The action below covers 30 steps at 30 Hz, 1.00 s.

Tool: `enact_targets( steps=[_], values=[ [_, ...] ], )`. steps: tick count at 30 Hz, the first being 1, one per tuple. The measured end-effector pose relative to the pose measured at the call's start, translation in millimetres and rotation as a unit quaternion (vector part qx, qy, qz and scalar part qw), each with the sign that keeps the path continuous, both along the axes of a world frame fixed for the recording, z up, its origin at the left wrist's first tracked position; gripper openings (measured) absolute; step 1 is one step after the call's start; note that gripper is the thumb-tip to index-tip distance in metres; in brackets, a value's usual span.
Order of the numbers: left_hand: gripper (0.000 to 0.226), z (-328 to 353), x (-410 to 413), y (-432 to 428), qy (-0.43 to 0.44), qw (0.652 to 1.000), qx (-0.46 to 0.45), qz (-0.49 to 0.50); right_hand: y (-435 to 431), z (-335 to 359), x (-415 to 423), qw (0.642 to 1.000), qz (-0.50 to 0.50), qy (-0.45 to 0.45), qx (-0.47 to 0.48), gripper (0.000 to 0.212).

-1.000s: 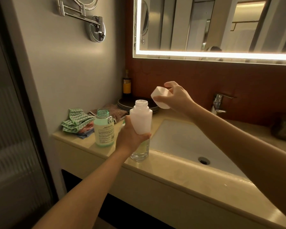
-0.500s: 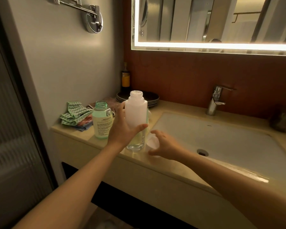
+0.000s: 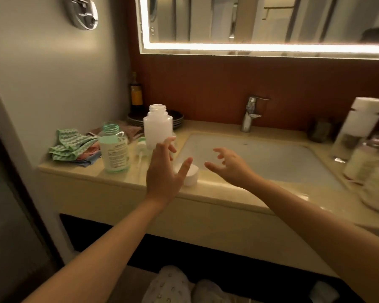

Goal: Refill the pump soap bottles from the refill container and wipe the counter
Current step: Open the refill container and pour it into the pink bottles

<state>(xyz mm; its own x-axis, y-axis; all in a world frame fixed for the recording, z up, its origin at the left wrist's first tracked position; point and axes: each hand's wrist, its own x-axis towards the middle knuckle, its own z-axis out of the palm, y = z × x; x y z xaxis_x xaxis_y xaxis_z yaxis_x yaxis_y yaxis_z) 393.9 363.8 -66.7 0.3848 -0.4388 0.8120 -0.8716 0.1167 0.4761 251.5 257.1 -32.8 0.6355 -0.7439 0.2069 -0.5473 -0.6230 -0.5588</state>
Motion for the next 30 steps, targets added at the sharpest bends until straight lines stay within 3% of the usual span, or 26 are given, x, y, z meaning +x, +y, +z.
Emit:
enact_targets(
  steps=[6, 13, 19, 22, 30],
  values=[
    [0.051, 14, -83, -48, -0.013, 0.989, -0.018, -0.149, -1, 18, -89, 0.993, -0.105, -0.038, -0.029, 0.057],
    [0.055, 24, -156, -117, -0.005, 0.971, 0.011, -0.238, -45, 61, -168, 0.976, -0.176, -0.056, -0.113, 0.050],
    [0.051, 48, -211, -227, 0.111, 0.944, 0.081, -0.301, -132, 109, -224, 0.943, -0.263, -0.104, -0.174, 0.039],
    [0.054, 52, -238, -290, 0.160, 0.925, 0.120, -0.323, -180, 123, -248, 0.936, -0.292, -0.083, -0.177, 0.040],
    [0.074, 41, -291, -417, 0.158, 0.900, 0.178, -0.365, -288, 123, -276, 0.921, -0.360, -0.027, -0.146, 0.062]
  ],
)
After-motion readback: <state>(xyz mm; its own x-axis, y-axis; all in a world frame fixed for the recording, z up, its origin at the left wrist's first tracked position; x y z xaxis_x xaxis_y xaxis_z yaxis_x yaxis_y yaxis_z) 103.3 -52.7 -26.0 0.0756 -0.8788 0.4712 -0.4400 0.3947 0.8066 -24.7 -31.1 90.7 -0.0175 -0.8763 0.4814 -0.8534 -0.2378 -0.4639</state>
